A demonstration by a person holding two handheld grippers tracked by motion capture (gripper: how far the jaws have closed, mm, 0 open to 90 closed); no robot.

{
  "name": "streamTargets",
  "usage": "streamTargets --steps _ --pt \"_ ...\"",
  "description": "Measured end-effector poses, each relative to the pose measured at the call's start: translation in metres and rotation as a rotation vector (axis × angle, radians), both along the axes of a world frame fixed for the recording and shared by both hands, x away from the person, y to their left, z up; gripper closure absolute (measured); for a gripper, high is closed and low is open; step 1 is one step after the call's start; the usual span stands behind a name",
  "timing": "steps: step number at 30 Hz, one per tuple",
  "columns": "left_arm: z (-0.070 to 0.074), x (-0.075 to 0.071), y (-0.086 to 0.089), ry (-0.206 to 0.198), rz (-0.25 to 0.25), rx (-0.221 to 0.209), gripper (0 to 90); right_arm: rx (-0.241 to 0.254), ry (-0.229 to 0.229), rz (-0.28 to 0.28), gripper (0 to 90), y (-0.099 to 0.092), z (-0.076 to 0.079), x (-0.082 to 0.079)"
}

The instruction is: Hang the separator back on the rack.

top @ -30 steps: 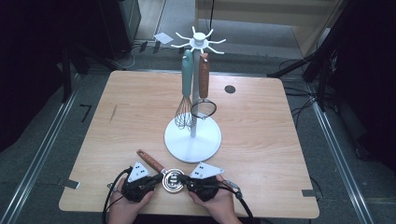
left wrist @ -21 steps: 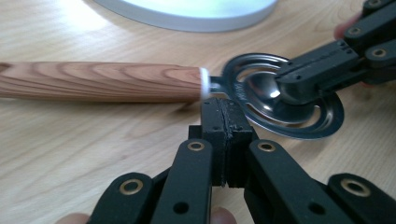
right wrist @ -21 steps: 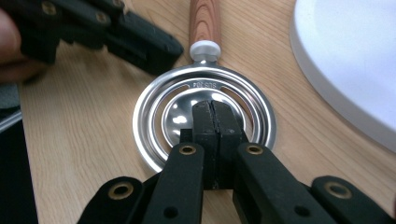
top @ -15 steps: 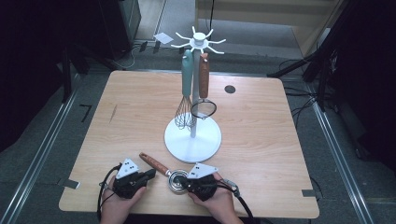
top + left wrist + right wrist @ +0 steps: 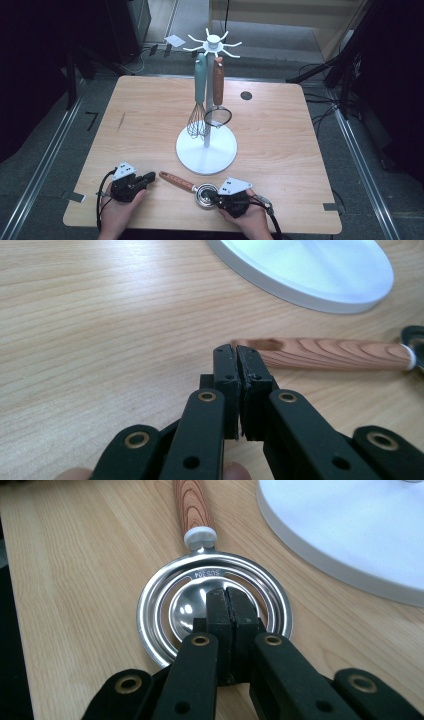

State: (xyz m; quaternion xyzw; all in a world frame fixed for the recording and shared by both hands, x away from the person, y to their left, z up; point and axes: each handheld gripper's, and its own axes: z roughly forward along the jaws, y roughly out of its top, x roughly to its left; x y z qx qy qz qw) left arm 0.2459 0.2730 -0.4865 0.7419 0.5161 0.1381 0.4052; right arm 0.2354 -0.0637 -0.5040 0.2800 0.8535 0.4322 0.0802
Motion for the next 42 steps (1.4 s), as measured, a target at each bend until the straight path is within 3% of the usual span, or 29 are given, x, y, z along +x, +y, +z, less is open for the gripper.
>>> streamTargets --steps 21,42 --pt "-0.005 0.01 -0.032 0.023 -0.046 0.031 86.7 0.003 0.004 -0.005 89.6 -0.032 -0.001 0.0" --pt "-0.006 0.003 -0.057 0.03 -0.166 0.037 88.2 -0.012 -0.001 -0.065 90.0 -0.058 0.002 0.006"
